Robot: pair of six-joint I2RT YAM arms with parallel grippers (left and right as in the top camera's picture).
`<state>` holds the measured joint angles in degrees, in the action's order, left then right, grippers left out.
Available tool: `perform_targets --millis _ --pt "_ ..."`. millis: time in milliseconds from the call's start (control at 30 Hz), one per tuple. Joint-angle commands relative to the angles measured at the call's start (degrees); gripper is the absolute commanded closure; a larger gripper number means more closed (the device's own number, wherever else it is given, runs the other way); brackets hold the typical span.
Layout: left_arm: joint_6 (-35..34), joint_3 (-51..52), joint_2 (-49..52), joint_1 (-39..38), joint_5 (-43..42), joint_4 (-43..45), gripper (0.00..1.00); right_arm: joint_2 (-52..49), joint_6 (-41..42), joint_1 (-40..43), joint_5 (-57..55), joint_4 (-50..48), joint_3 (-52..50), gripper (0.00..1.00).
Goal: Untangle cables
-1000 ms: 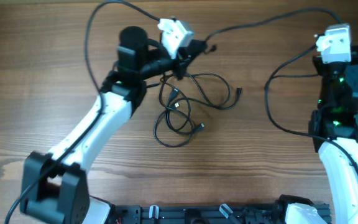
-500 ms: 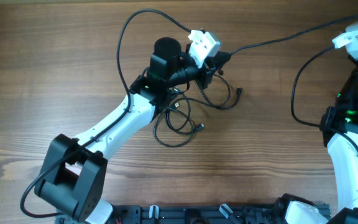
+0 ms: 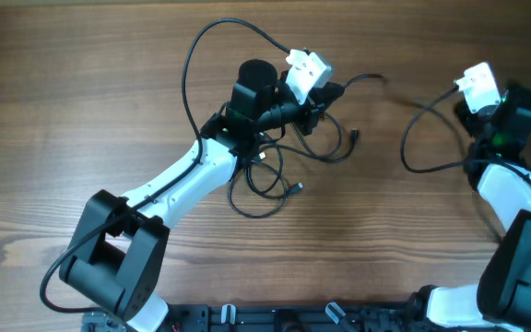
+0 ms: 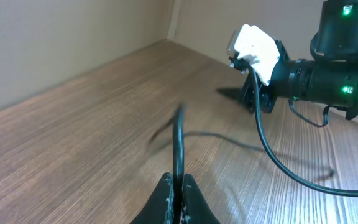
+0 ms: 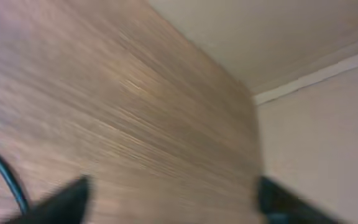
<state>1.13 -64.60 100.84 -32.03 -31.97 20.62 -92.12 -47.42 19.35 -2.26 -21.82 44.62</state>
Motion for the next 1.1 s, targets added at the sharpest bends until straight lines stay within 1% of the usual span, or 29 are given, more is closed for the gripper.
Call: perform_targets --millis 0,67,167,233,267,333,367,400,500,567,633,800,900,967,1067 --pt "-0.6 -0.3 0.4 0.2 1.0 0.4 0.96 0.3 13.1 0.1 3.9 -0.1 0.3 0.0" --pt "-0.6 -0.3 0.4 0.2 1.0 0.4 0.96 1.6 16.4 0.1 4.9 1.5 0.3 0.0" --pt "-0.6 -0.3 0.4 0.2 1.1 0.4 0.96 4.2 20.8 0.1 7.5 6.3 0.3 0.0" --pt "-0.6 -0.3 0.4 0.3 2.1 0.4 0.96 6.6 23.7 0.1 11.2 13.4 0.3 0.0" --pt "-0.6 -0.3 0.4 0.6 2.5 0.4 0.96 8.0 23.6 0.1 14.7 19.0 0.3 0.0" --pt "-0.5 -0.3 0.4 1.2 3.2 0.3 0.96 9.8 23.6 0.1 18.5 27.1 0.3 0.0" --pt "-0.5 -0.3 0.4 1.8 3.2 0.4 0.96 10.8 23.7 0.1 19.8 33.9 0.3 0.0" --pt "-0.6 -0.3 0.4 2.3 3.2 0.4 0.96 11.4 25.3 0.1 19.8 39.5 0.3 0.0" --pt "-1.3 -0.3 0.4 3.5 3.1 0.4 0.96 11.6 29.1 0.1 19.2 49.6 0.3 0.0" --pt "-3.3 -0.3 0.4 4.2 3.1 0.3 0.96 11.6 34.6 0.1 17.4 53.9 0.3 0.0" --pt "-3.8 -0.3 0.4 4.5 3.1 -0.2 0.96 11.6 38.6 0.1 14.9 57.0 0.3 0.0" --pt "-3.8 -0.3 0.4 4.5 3.1 -0.3 0.96 11.6 38.6 0.1 14.3 62.2 0.2 0.01" --pt "-3.8 -0.3 0.4 4.5 3.1 -0.3 0.96 11.6 38.6 0.1 14.3 62.4 -0.8 0.07" --pt "-3.8 -0.3 0.4 4.5 3.1 -0.3 0.96 11.6 38.6 0.1 14.3 62.2 -1.8 0.13" --pt "-3.8 -0.3 0.4 4.5 3.1 -0.3 0.96 11.6 38.9 0.1 14.3 61.3 -3.4 0.18"
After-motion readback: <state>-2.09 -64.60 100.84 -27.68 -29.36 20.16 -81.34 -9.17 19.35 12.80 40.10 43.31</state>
